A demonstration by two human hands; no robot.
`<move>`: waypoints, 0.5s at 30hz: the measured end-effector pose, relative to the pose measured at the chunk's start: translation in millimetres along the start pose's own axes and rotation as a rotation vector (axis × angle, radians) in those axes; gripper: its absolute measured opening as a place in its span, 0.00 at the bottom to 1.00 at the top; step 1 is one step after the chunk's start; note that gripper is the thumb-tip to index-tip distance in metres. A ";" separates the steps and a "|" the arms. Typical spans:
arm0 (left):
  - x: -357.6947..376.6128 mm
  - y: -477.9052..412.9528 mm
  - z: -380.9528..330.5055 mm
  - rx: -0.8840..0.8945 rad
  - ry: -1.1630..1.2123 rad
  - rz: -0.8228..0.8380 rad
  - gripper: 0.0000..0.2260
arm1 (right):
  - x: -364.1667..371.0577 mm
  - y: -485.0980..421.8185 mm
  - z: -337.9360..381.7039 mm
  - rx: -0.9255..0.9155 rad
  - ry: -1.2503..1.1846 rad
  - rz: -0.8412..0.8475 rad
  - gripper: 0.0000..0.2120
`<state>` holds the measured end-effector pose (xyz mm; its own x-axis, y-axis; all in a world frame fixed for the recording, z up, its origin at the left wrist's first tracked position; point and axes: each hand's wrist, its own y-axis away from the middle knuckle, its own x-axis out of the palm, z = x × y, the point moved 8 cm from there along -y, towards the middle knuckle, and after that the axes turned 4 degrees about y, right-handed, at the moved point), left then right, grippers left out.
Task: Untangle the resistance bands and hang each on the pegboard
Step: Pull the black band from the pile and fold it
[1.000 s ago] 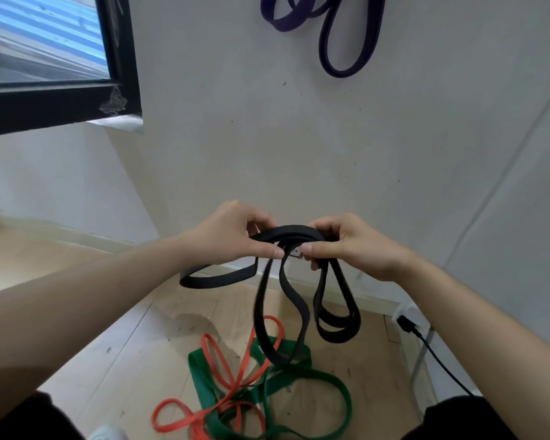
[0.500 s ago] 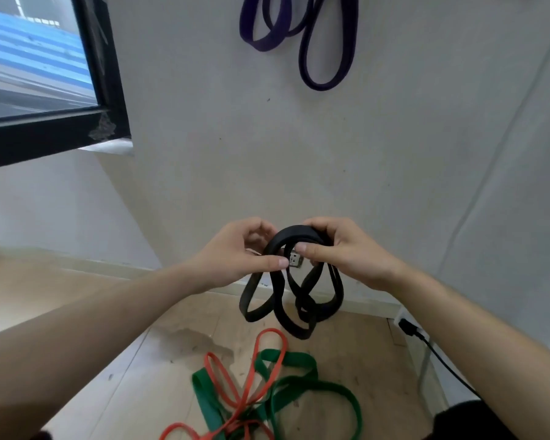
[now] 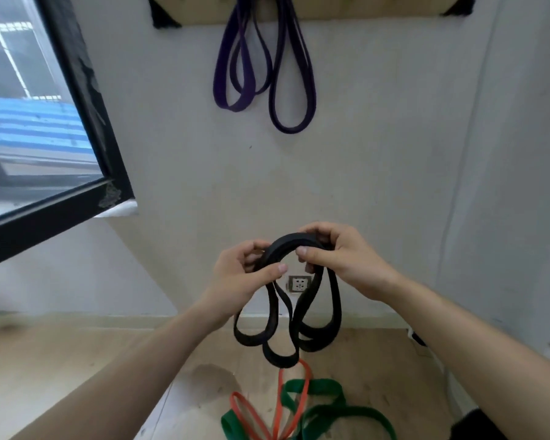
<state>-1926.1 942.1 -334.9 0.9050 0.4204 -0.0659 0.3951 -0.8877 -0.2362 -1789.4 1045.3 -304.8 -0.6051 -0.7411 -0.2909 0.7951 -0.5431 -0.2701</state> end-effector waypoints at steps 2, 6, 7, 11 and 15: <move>-3.0 -5.8 -14.7 0.023 0.019 -0.062 0.13 | -10.6 -2.4 10.8 -0.019 -0.005 -0.047 0.10; 1.6 -27.2 -54.2 0.082 0.045 -0.131 0.13 | -33.4 -12.4 35.2 -0.080 0.079 -0.125 0.12; 3.1 -35.5 -66.5 0.101 0.052 -0.142 0.13 | -39.9 -16.0 43.7 -0.110 0.102 -0.148 0.13; 14.7 -71.6 -124.7 0.223 0.026 -0.145 0.12 | -75.1 -32.8 90.7 -0.278 0.283 -0.284 0.19; 26.3 -104.9 -190.3 0.387 -0.042 -0.195 0.11 | -114.0 -51.2 143.6 -0.397 0.423 -0.383 0.21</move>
<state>-1913.7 1010.5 -127.4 0.8087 0.5879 -0.0215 0.4628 -0.6583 -0.5937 -1755.1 1100.9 -126.0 -0.8685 -0.2644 -0.4193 0.4954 -0.4906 -0.7169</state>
